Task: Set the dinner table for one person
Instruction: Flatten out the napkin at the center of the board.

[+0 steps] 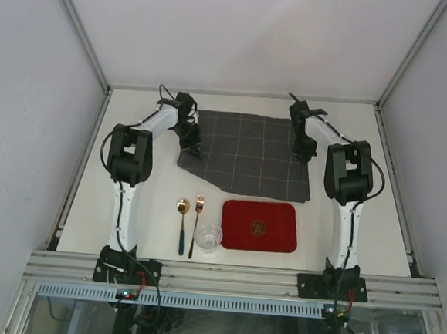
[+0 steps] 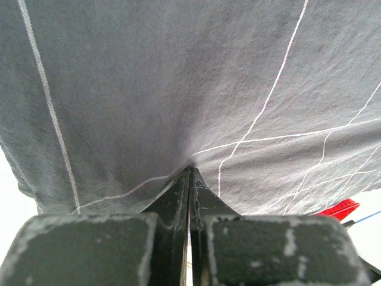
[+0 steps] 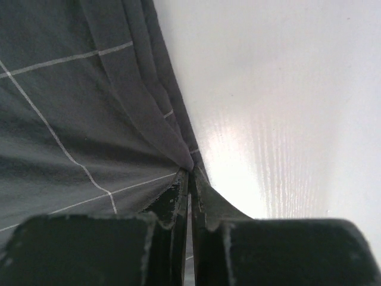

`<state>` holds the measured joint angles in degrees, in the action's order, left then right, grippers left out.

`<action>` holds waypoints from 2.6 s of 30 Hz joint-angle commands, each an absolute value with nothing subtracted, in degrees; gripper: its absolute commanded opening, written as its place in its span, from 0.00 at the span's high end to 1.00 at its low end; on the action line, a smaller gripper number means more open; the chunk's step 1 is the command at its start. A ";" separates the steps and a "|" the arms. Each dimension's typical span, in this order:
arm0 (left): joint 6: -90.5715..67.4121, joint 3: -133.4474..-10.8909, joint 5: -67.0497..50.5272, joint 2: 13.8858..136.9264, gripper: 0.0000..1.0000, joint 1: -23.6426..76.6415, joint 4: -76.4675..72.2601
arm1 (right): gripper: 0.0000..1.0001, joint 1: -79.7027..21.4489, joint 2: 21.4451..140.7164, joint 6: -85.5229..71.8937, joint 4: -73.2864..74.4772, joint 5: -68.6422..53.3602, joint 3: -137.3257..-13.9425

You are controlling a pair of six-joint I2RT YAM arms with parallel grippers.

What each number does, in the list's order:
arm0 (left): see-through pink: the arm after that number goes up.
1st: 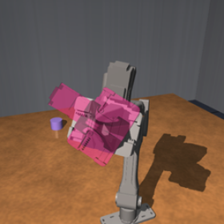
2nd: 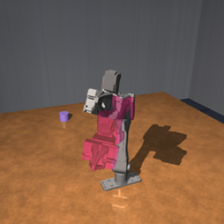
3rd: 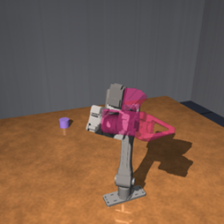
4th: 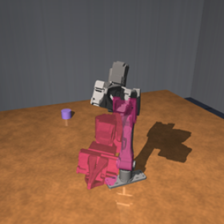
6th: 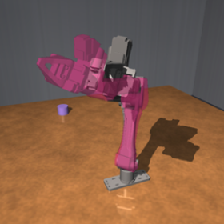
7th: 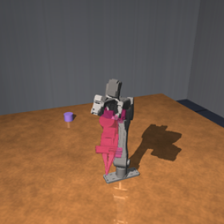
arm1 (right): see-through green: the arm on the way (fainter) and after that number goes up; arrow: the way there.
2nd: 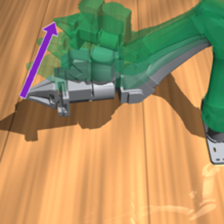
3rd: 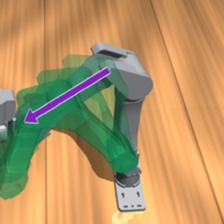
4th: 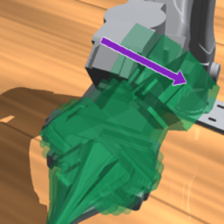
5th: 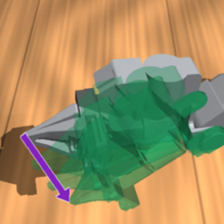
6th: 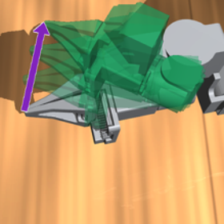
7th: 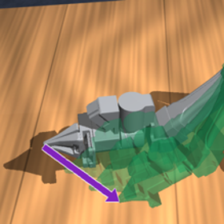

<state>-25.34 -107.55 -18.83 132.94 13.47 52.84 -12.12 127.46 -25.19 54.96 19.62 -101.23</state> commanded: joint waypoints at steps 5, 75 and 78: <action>-24.03 -105.03 -15.73 132.11 1.00 13.47 53.35 | 1.00 -9.58 128.16 -23.43 57.29 25.03 -104.91; -24.32 -135.69 -17.27 141.21 0.52 2.43 61.51 | 0.01 -9.07 135.36 -22.28 50.15 0.69 -121.53; -24.35 -135.62 -17.17 141.49 0.52 2.35 61.36 | 0.01 -9.01 136.83 -22.09 50.56 0.41 -123.37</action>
